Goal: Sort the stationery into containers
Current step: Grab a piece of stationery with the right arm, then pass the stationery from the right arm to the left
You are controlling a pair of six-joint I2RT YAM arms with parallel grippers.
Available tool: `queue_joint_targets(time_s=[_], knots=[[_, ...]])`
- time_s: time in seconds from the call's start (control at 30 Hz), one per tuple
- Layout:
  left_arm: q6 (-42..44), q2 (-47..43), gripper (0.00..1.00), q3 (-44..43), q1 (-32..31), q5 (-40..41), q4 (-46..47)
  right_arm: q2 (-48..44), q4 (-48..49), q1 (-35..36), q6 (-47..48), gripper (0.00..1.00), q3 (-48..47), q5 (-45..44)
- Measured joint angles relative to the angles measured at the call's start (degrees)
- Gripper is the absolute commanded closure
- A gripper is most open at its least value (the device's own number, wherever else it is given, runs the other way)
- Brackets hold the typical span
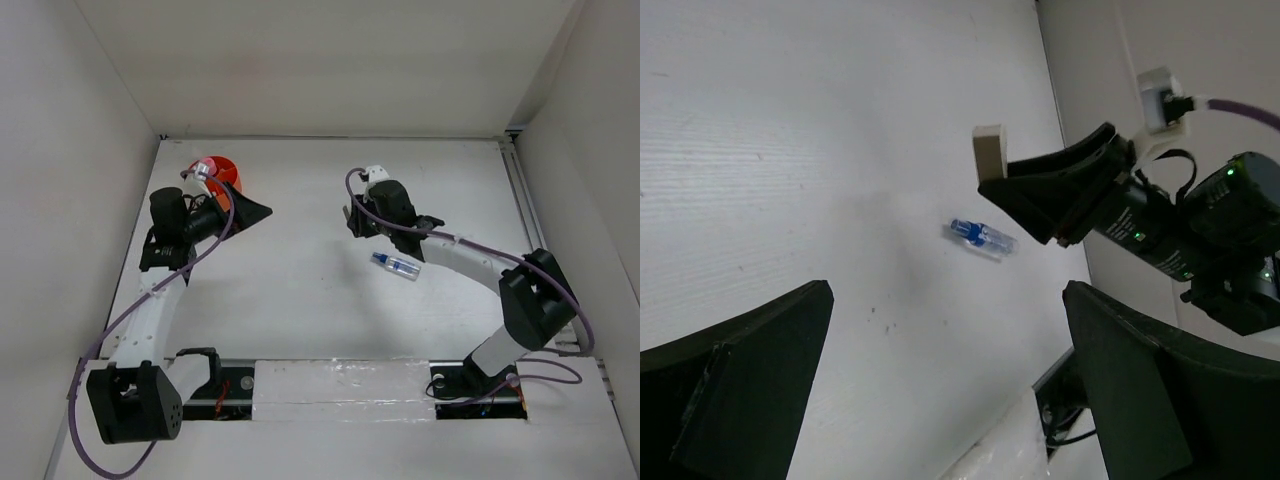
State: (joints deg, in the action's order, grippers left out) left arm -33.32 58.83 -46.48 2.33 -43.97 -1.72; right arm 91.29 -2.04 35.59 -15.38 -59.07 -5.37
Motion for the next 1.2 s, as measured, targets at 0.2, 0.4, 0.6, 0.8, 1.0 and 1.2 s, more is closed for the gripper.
queue_joint_targets(time_s=[0.2,0.4,0.6,0.8,1.0,1.2], knots=[[-3.4,1.4,0.00,2.2,0.0,-5.0,4.7,2.6,3.3,3.9,2.8,1.00,-7.7,10.6],[-3.9,1.4,0.00,2.2,0.0,-7.0,6.9,5.6,3.8,11.2,3.9,1.00,-14.9,15.4],[-3.9,1.4,0.00,2.2,0.0,-7.0,7.1,6.3,3.8,16.5,4.3,1.00,-18.5,16.8],[-3.8,1.4,0.08,2.2,0.0,-6.9,7.1,6.3,3.7,17.7,4.3,1.00,-19.8,17.2],[-3.7,1.4,0.39,2.2,0.0,-6.6,7.1,6.5,3.7,17.7,4.5,1.00,-20.1,17.3],[-3.8,1.4,0.66,2.2,0.0,-7.1,7.2,7.1,3.7,17.7,4.4,1.00,-20.7,18.9]])
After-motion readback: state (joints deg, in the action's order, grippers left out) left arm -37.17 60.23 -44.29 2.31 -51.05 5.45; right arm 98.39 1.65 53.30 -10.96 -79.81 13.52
